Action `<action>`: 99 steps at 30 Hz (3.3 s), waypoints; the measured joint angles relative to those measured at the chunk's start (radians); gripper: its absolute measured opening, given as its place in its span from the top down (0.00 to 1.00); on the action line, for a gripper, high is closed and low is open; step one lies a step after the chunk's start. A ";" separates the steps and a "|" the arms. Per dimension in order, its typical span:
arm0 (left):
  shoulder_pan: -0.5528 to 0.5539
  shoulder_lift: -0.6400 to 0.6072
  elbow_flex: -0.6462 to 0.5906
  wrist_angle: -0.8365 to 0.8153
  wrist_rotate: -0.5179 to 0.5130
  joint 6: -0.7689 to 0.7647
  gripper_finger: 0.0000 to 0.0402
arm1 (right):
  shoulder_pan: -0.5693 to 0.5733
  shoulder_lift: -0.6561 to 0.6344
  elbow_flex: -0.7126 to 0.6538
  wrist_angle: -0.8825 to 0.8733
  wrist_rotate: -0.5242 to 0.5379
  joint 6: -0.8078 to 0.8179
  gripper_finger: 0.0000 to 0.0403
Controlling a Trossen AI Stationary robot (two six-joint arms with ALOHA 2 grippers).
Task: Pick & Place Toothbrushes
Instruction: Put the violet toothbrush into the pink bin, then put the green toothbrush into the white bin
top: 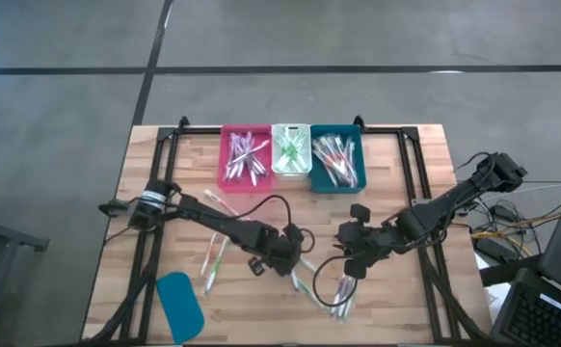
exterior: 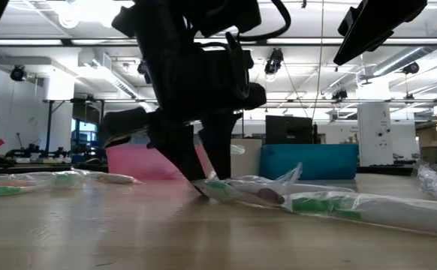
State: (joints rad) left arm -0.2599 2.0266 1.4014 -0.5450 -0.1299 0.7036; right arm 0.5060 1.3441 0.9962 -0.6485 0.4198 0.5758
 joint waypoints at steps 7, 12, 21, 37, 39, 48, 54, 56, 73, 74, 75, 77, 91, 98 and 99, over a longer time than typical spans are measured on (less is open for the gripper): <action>-0.006 0.000 -0.001 -0.005 0.002 0.008 0.87 | 0.000 0.000 0.000 0.000 0.000 0.000 0.79; -0.008 0.001 0.001 0.003 -0.033 0.031 0.97 | 0.000 0.000 0.000 0.000 0.000 0.000 0.82; -0.027 -0.069 0.001 -0.007 -0.084 0.059 0.98 | 0.000 0.000 0.000 -0.001 0.000 0.000 0.85; 0.055 -0.391 -0.068 -0.462 -0.605 0.373 0.98 | 0.000 0.000 -0.002 0.001 0.000 0.000 0.74; 0.094 -0.425 -0.083 -0.451 -0.637 0.406 0.98 | 0.000 0.000 -0.002 0.001 0.000 0.000 0.73; 0.356 -0.500 -0.125 -0.380 -0.437 0.644 0.98 | 0.000 0.000 -0.003 0.002 0.002 -0.037 0.70; 0.542 -0.498 -0.132 -0.331 -0.328 0.734 0.98 | -0.007 0.000 -0.003 0.004 0.015 -0.065 0.68; 0.596 -0.495 -0.132 -0.310 -0.316 0.774 0.98 | -0.010 0.000 -0.003 0.003 0.032 -0.068 0.67; 0.835 -0.488 -0.240 -0.096 -0.243 1.051 0.96 | -0.121 0.000 -0.003 0.004 0.048 -0.194 0.75; 0.836 -0.488 -0.259 -0.075 -0.256 1.066 0.96 | -0.131 0.000 -0.003 0.004 0.048 -0.195 0.76; 0.836 -0.486 -0.275 -0.054 -0.265 1.078 0.96 | -0.137 0.000 -0.003 0.004 0.048 -0.195 0.76; 0.835 -0.484 -0.300 0.004 -0.266 1.087 0.96 | -0.146 0.000 -0.003 0.004 0.047 -0.195 0.78; 0.832 -0.483 -0.435 0.180 -0.232 1.022 0.76 | -0.154 0.000 -0.003 0.003 0.044 -0.195 0.81; 0.756 -0.523 -0.425 0.180 -0.337 0.910 0.65 | -0.153 0.000 -0.003 0.004 0.044 -0.191 0.74; 0.735 -0.535 -0.419 0.174 -0.337 0.872 0.65 | -0.153 0.000 -0.003 0.003 0.044 -0.191 0.73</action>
State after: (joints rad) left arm 0.4752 1.4920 0.9822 -0.3712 -0.4667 1.5752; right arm 0.3527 1.3441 0.9936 -0.6453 0.4637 0.3847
